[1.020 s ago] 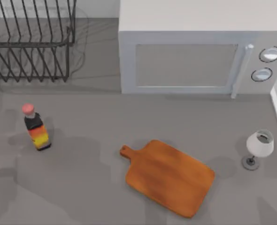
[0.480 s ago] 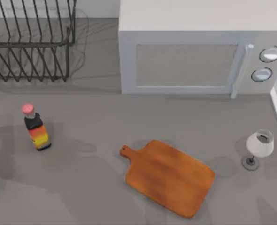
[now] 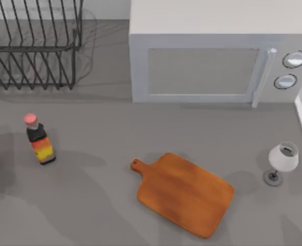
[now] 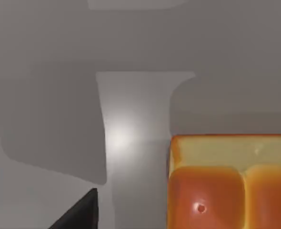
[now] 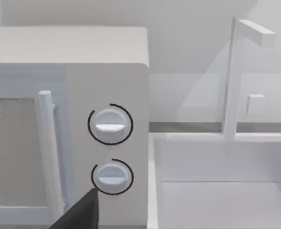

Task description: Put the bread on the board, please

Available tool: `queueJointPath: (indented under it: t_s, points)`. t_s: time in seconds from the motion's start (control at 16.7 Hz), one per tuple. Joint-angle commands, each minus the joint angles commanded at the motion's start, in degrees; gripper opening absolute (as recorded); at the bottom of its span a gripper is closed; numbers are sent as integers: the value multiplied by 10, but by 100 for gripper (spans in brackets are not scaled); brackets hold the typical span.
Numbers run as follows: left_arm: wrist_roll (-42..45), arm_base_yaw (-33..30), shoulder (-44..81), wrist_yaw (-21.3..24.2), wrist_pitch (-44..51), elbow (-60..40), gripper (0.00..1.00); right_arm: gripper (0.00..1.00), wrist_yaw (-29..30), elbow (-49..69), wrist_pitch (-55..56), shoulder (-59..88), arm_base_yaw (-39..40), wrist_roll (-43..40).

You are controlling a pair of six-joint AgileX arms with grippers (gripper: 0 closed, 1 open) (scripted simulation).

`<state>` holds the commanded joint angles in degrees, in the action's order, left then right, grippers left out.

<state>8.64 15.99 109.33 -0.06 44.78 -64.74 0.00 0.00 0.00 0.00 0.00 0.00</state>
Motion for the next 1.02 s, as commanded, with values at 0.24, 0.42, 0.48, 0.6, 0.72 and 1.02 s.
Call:
queueJointPath:
  t_s: [0.24, 0.42, 0.48, 0.6, 0.72, 1.02]
  points:
    - [1, 1, 20, 0, -35, 21, 100, 100, 0, 0, 0, 0, 0, 0]
    - [1, 1, 20, 0, -35, 21, 92, 100, 0, 0, 0, 0, 0, 0]
    - [1, 1, 20, 0, -35, 21, 85, 100, 0, 0, 0, 0, 0, 0]
    - [1, 1, 20, 0, -35, 21, 70, 100, 0, 0, 0, 0, 0, 0]
    - [1, 1, 20, 0, -35, 21, 55, 100, 0, 0, 0, 0, 0, 0]
    - [1, 1, 20, 0, -35, 21, 17, 100, 0, 0, 0, 0, 0, 0]
